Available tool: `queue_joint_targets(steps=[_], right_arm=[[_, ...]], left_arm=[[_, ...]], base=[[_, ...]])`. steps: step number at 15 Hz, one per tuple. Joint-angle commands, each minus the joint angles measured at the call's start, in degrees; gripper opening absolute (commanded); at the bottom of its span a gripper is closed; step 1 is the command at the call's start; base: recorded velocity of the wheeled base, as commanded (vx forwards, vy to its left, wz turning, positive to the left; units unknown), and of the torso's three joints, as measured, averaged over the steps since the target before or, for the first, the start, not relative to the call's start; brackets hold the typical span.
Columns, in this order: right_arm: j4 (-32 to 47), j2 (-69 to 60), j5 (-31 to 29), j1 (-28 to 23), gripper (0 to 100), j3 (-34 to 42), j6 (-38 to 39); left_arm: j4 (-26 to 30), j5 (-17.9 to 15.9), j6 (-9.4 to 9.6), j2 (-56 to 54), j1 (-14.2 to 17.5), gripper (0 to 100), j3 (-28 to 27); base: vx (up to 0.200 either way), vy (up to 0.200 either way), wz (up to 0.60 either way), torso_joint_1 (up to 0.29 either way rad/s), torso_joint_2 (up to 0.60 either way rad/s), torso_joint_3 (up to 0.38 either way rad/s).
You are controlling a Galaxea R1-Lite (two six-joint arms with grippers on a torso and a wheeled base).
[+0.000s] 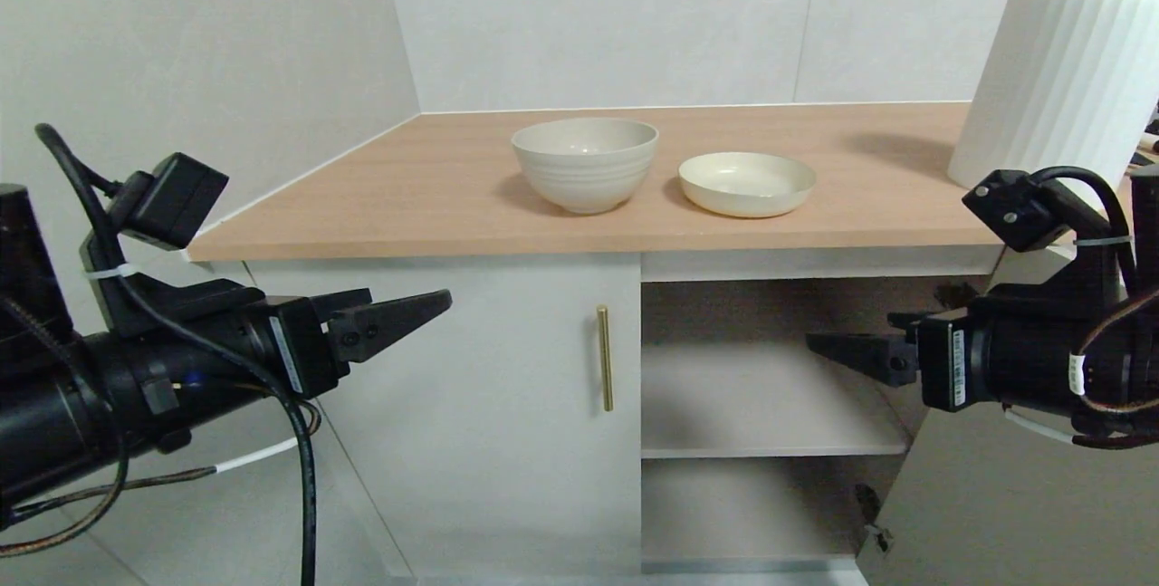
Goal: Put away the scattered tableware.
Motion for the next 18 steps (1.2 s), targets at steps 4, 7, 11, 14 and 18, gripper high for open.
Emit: queue_joint_targets(steps=[4, 7, 11, 14, 18], right_arm=[[-0.10, 0.11, -0.03, -0.01, 100, -0.01, -0.01], [-0.10, 0.37, -0.03, -0.01, 100, -0.01, -0.01], [-0.10, 0.55, -0.03, -0.10, 100, -0.01, -0.01], [-0.10, 0.72, -0.03, -0.10, 100, -0.01, -0.01], [-1.41, 1.60, 0.23, -0.10, 100, -0.27, -0.01]], left_arm=[[-0.08, 0.05, -0.01, 1.21, -0.01, 100, 0.11], [-0.08, 0.05, -0.01, 1.38, -0.01, 100, 0.11], [-0.08, 0.05, -0.10, 1.91, -0.01, 100, 0.11], [-0.17, 0.05, -0.01, 2.26, -0.01, 100, 0.20], [0.27, 0.31, -0.01, 2.35, -0.01, 100, -0.77]], base=[[0.000, 0.000, 0.00, 0.165, -0.47, -0.300], [0.000, 0.000, 0.00, 0.175, -0.48, -0.297], [0.000, 0.000, 0.00, 0.188, -0.48, -0.282], [0.000, 0.000, 0.00, 0.206, -0.49, -0.284], [0.000, 0.000, 0.00, 0.159, -0.36, -0.200]])
